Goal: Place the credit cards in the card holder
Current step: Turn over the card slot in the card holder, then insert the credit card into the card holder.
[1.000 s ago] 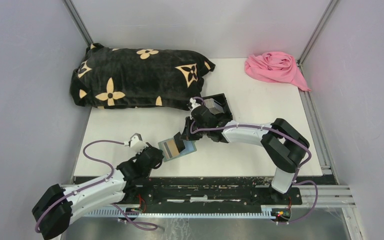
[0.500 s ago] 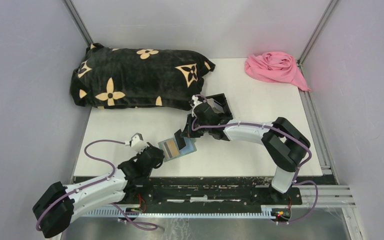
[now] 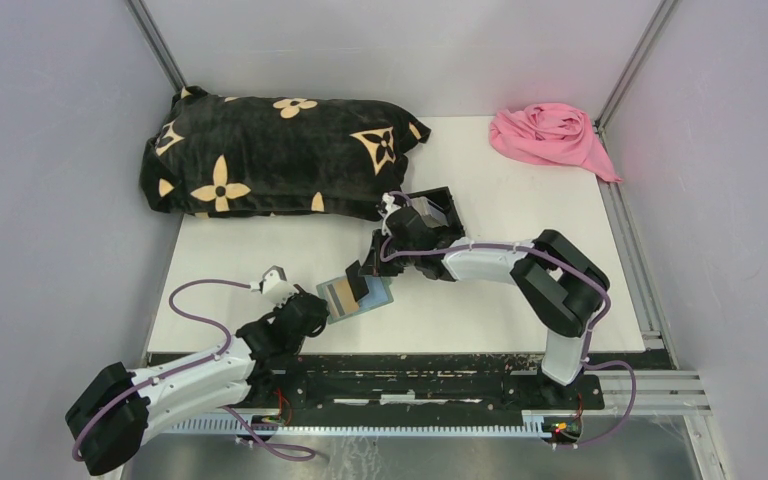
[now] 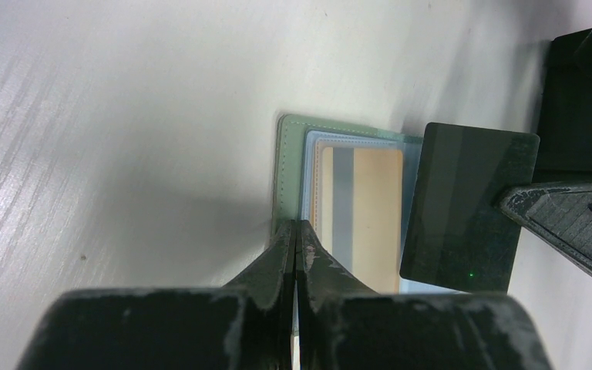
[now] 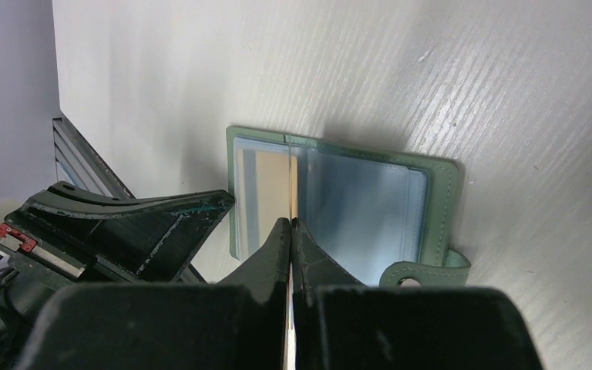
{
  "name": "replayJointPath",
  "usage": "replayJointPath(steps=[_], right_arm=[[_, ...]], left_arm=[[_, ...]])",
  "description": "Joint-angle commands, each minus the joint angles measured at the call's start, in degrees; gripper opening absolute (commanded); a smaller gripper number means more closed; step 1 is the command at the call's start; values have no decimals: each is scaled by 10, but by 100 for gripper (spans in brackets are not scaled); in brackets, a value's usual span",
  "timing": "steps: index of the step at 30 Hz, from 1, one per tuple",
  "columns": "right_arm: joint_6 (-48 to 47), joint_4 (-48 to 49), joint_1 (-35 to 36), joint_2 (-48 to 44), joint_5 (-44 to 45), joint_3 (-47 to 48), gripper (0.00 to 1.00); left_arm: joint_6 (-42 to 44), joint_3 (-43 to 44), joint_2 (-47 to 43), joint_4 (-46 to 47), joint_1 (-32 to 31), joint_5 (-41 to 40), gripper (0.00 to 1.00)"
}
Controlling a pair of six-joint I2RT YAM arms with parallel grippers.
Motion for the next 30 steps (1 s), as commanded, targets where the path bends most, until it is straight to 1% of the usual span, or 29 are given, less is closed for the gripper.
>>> replayJointPath(steps=[1, 30], right_arm=[[6, 39, -5, 2, -8, -1, 1], [39, 109, -7, 15, -24, -65, 1]], left_arm=[[4, 3, 1, 18, 1, -11, 3], [0, 2, 12, 27, 1, -11, 3]])
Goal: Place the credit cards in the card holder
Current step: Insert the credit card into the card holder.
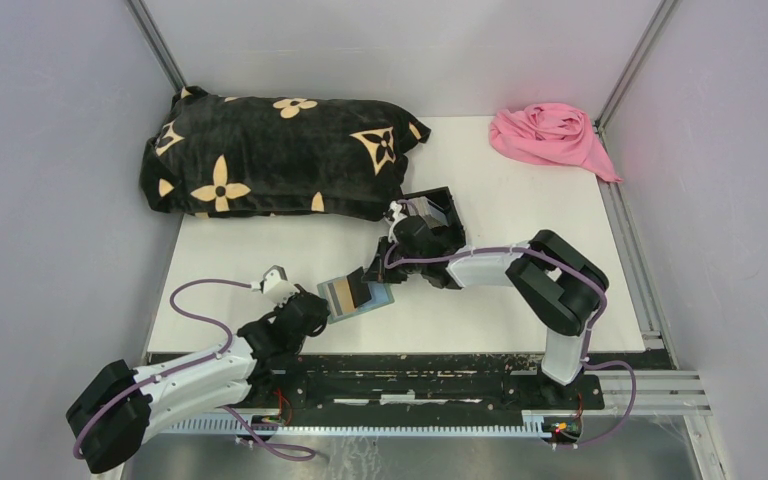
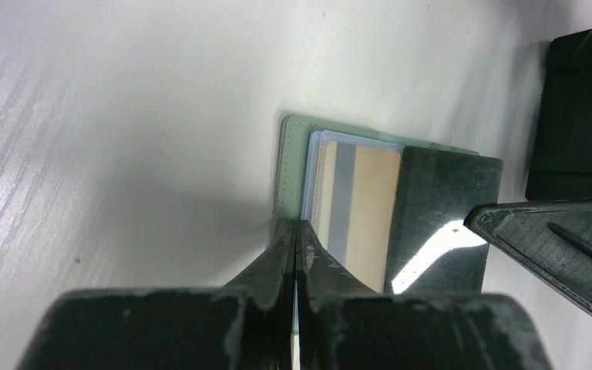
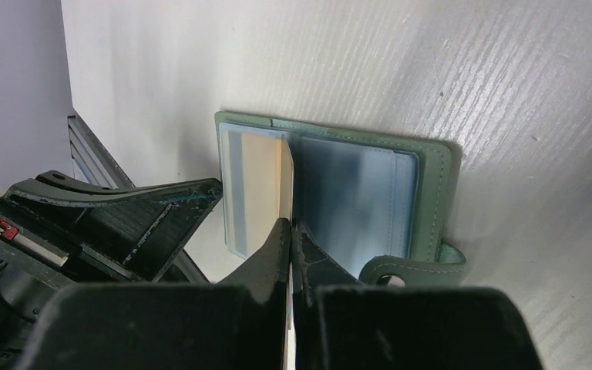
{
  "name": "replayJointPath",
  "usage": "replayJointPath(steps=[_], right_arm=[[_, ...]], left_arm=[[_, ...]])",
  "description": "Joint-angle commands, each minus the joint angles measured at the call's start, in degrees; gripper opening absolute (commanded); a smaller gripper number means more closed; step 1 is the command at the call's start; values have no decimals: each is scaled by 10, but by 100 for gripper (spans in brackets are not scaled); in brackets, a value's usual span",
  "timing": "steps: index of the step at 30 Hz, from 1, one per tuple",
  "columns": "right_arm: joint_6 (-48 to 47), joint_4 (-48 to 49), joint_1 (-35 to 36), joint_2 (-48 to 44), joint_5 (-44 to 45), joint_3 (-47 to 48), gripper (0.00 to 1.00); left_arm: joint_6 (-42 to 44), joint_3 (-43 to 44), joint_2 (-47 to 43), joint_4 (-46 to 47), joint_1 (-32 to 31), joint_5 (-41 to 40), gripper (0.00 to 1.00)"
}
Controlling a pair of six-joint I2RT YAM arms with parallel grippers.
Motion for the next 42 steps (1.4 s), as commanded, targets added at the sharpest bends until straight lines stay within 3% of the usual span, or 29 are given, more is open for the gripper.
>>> replayJointPath(steps=[1, 42], right_arm=[[8, 35, -3, 11, -2, -10, 1], [38, 57, 7, 26, 20, -52, 1]], left_arm=[[1, 2, 1, 14, 1, -11, 3], [4, 4, 25, 29, 1, -4, 3]])
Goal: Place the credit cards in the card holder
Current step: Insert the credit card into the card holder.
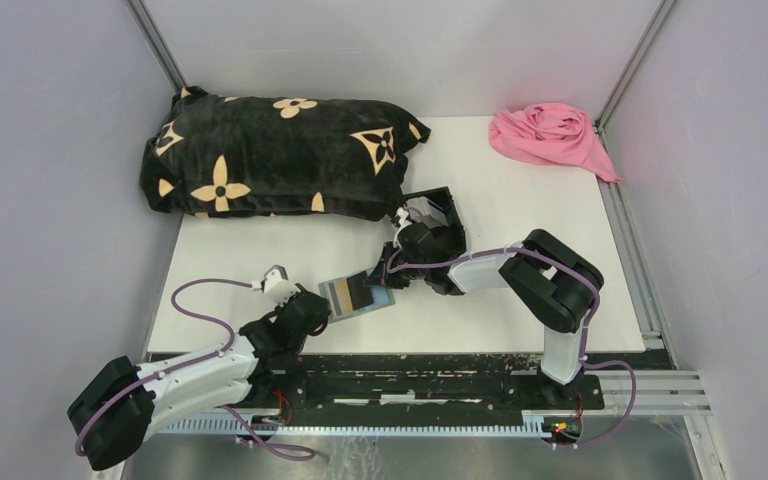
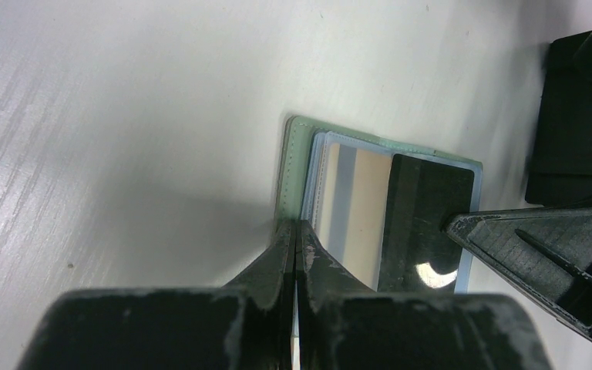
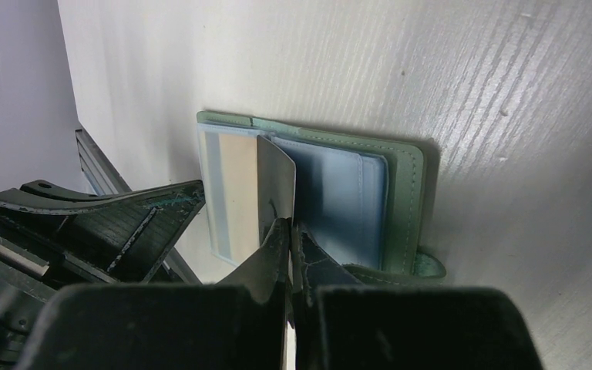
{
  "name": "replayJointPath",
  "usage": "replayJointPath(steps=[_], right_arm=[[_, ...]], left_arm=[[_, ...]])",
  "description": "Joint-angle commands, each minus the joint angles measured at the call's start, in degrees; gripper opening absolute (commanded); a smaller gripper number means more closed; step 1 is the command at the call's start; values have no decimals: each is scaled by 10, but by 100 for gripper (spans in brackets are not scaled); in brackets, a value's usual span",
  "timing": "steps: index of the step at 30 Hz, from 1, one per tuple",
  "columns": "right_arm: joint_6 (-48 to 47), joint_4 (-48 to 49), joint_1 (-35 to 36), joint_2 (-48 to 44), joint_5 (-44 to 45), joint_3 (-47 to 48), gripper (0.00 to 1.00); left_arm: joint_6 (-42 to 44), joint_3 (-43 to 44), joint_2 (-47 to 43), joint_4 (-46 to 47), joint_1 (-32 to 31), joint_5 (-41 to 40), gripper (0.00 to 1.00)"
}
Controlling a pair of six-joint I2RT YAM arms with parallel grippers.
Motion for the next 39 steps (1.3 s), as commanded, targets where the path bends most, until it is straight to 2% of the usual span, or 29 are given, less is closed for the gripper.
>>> replayJointPath(steps=[1, 17, 39], right_arm=[[-3, -8, 10, 7, 17, -11, 1], [19, -12, 29, -15, 65, -43, 1], [23, -34, 59, 26, 64, 10, 1]], left_arm=[[4, 5, 7, 14, 1, -4, 3], [6, 4, 5, 15, 1, -5, 3], [12, 0, 16, 30, 1, 0, 3]])
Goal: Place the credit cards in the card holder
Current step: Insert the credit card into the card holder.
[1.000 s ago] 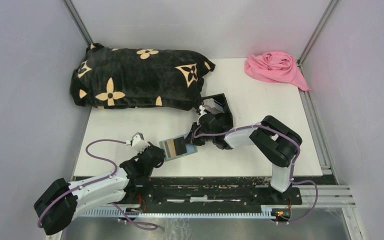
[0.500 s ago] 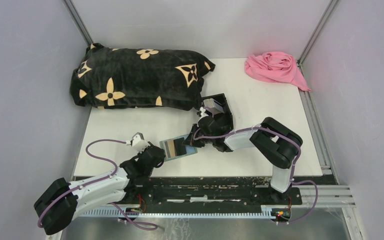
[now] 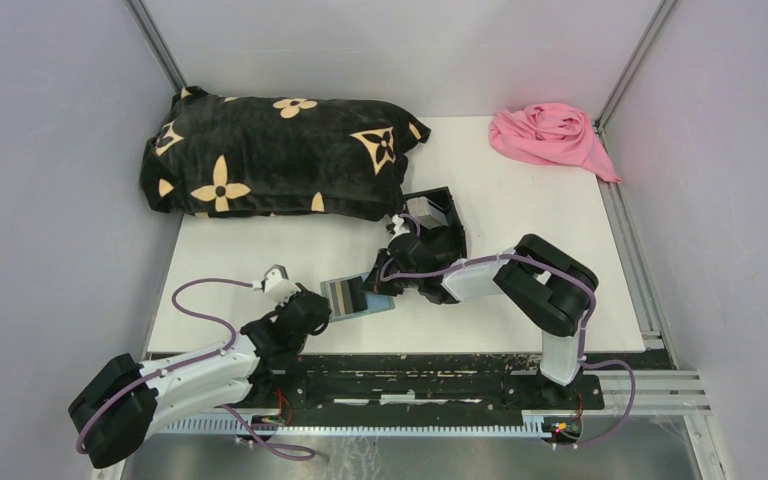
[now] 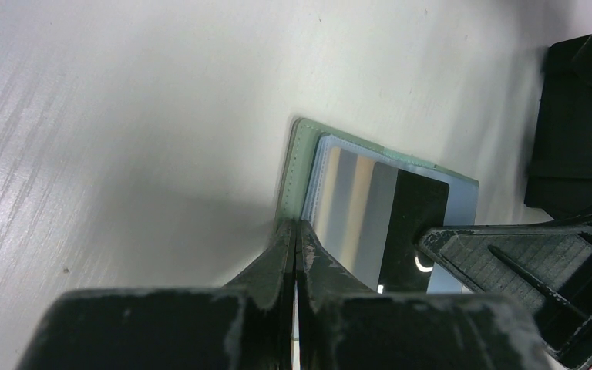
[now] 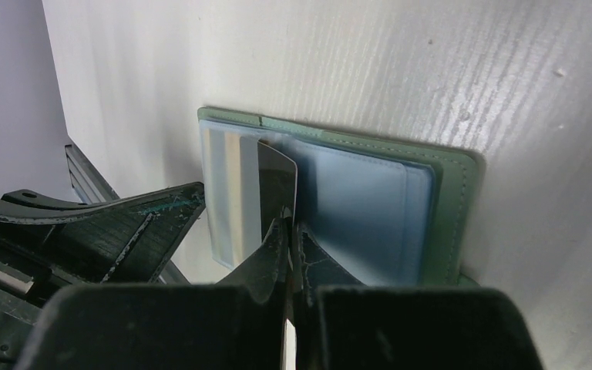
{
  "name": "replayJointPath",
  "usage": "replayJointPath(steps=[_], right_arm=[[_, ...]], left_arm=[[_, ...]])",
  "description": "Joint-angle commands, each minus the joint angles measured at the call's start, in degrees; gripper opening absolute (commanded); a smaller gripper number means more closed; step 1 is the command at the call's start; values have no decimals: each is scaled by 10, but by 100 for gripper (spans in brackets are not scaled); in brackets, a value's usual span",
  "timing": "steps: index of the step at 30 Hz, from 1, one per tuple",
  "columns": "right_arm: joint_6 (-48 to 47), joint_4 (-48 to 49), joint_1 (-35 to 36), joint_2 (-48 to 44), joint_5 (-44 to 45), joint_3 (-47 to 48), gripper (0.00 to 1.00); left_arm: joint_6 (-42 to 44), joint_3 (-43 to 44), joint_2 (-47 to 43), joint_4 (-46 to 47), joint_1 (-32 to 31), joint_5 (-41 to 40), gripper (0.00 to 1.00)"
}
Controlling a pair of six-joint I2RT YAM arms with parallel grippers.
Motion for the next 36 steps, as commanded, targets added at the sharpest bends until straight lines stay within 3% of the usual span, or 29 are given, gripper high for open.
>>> replayJointPath(steps=[1, 7, 15, 20, 36], right_arm=[[-9, -44, 18, 27, 0, 18, 1], [-13, -57, 30, 40, 6, 35, 2], [-41, -113, 47, 28, 32, 62, 29], [-68, -164, 50, -1, 62, 73, 37], [-89, -238, 70, -11, 102, 111, 40]], left_arm=[[13, -1, 7, 18, 0, 4, 3], [14, -1, 17, 28, 0, 11, 3], [14, -3, 15, 32, 0, 15, 3], [14, -5, -2, 19, 0, 14, 3], [14, -15, -30, 11, 0, 17, 3]])
